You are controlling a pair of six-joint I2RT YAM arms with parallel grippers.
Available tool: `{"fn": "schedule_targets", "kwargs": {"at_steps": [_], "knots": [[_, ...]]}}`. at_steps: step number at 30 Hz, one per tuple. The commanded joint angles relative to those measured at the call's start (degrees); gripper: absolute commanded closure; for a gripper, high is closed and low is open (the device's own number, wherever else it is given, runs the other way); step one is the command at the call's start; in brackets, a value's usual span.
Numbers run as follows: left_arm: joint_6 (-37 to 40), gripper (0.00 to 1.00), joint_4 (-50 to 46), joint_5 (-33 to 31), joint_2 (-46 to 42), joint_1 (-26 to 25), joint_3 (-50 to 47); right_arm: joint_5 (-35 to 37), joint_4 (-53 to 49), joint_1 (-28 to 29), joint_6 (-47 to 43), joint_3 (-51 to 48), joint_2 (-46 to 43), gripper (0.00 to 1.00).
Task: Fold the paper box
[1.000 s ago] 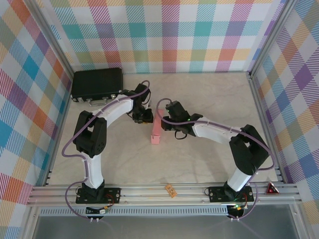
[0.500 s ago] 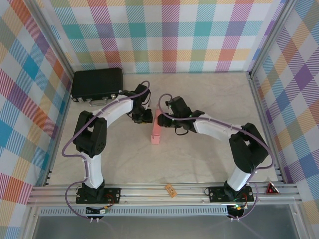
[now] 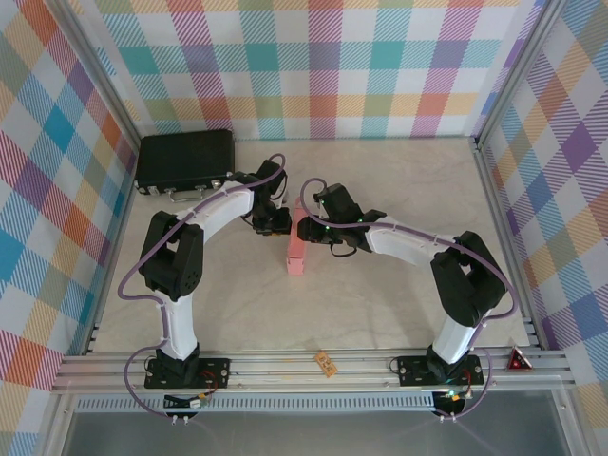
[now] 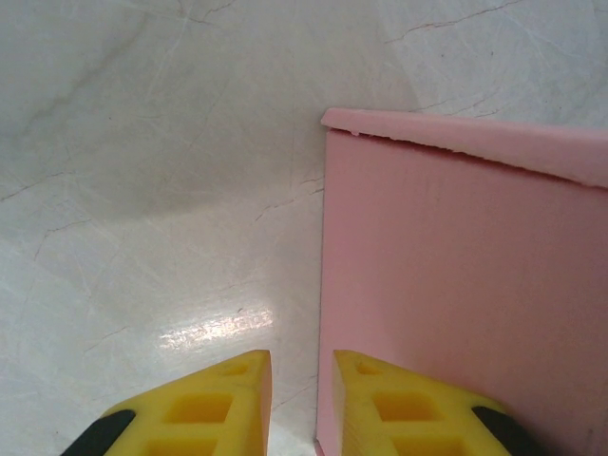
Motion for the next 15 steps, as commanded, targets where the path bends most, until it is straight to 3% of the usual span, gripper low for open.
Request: {"fn": "schedule_targets", "kwargs": {"at_steps": [1, 15], "knots": [[0.81, 0.76, 0.38, 1.83, -0.15, -0.48, 0.87, 1.93, -3.37, 0.03, 1.41, -0.59, 1.71, 0.62], [0.37, 0.73, 0.45, -5.41, -5.78, -0.48, -0.36, 3.07, -3.83, 0.11, 1.26, -0.28, -1.72, 0.63]]}}
